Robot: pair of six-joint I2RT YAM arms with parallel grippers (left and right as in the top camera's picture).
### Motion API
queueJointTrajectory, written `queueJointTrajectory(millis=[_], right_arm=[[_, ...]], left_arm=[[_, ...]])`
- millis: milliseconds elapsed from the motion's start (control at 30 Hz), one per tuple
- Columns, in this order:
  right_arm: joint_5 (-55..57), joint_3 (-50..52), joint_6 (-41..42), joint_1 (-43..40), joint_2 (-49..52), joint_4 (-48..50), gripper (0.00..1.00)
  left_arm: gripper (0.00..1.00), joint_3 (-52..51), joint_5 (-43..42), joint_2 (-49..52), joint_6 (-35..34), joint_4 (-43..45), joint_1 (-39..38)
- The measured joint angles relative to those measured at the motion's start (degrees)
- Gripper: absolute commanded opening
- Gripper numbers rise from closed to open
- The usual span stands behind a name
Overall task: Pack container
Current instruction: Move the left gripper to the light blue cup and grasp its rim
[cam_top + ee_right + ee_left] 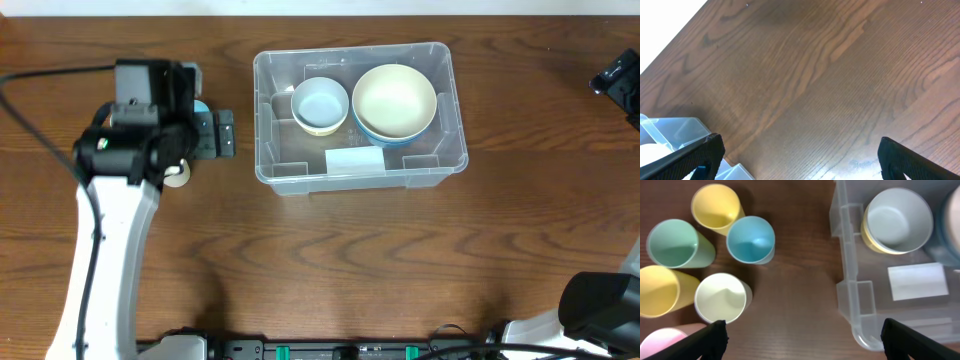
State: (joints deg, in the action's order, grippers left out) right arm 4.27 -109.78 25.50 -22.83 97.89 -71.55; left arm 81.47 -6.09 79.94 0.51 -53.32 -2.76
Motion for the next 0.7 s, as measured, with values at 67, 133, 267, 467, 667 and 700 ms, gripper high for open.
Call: queueJointTrajectory(millis=[67,133,267,467,667,700], right_arm=[[0.0,0.0,0.0,0.0,0.0,0.0,0.99],[0.0,0.0,0.0,0.0,0.0,0.0,0.99],[0.0,0.0,0.0,0.0,0.0,0.0,0.99],[0.0,0.0,0.0,0.0,0.0,0.0,0.99],[0.0,0.0,0.0,0.0,0.0,0.0,0.99],[0.0,0.0,0.0,0.0,0.0,0.0,0.99]], left_arm=[[0.98,0.0,0.0,2.7,0.9,1.0,0.0],[0.98,0.0,-0.1,4.9,1.8,1.9,0.0],[0.98,0.0,-0.2,8.8,3.2,4.2,0.0],[0.86,0.0,-0.2,12.4,7.5,9.7,0.0],[0.86,0.1,1.7,15.8,10.3,15.2,0.0],[0.86,0.1,2.5,16.7,10.5,15.6,0.0]])
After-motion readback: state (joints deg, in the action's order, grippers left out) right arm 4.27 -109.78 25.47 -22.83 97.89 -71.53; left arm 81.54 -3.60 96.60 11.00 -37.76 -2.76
